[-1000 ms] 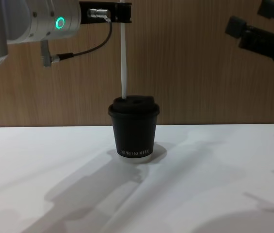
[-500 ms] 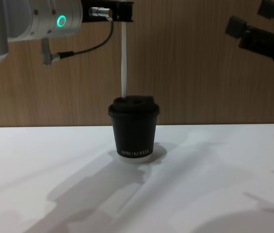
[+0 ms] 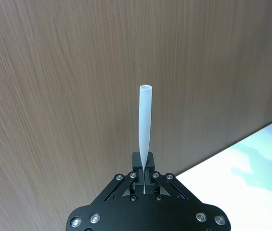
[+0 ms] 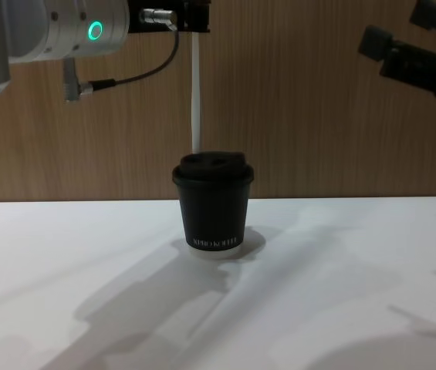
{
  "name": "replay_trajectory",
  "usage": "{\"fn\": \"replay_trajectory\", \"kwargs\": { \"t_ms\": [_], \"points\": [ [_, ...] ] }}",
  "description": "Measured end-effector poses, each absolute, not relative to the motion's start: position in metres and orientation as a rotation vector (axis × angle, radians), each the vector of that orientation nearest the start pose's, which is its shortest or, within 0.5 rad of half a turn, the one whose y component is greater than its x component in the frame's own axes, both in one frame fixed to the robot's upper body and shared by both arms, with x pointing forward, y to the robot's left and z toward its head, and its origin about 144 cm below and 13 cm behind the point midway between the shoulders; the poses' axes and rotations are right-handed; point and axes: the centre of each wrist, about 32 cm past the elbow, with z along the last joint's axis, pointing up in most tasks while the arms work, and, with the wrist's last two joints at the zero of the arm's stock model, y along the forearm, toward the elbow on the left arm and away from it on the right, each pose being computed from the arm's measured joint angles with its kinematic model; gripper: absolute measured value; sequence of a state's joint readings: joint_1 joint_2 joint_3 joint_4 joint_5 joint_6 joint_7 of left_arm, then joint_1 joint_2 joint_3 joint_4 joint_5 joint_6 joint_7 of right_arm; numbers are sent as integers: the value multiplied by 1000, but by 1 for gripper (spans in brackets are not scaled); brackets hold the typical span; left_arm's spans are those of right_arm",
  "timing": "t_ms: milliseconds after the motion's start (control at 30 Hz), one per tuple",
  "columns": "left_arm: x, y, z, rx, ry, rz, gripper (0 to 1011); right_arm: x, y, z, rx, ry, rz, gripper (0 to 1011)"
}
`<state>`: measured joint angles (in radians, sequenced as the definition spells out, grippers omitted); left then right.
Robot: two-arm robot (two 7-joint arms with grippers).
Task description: Pick up the straw with one hand, pass it to the other hand, and insert it into the cup.
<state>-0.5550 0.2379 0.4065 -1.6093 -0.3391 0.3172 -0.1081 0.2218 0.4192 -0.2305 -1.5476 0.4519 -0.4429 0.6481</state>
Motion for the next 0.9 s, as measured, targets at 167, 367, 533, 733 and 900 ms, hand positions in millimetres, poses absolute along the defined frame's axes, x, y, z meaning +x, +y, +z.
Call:
{"fn": "replay_trajectory", "kwargs": {
  "t_ms": [167, 367, 533, 733, 900],
  "points": [
    [552, 169, 1335, -54, -165, 1049, 17, 510, -284, 1213, 295, -473, -702, 1001],
    [552, 170, 1335, -53, -159, 1046, 17, 510, -284, 1213, 295, -473, -702, 1001],
    [551, 171, 1335, -51, -153, 1045, 17, 510, -284, 1213, 295, -473, -702, 1001],
    [551, 171, 1335, -48, -149, 1047, 16, 510, -284, 1213, 295, -473, -702, 1001],
    [551, 171, 1335, -45, -150, 1049, 16, 510, -284, 1213, 295, -473, -702, 1001]
  ]
}}
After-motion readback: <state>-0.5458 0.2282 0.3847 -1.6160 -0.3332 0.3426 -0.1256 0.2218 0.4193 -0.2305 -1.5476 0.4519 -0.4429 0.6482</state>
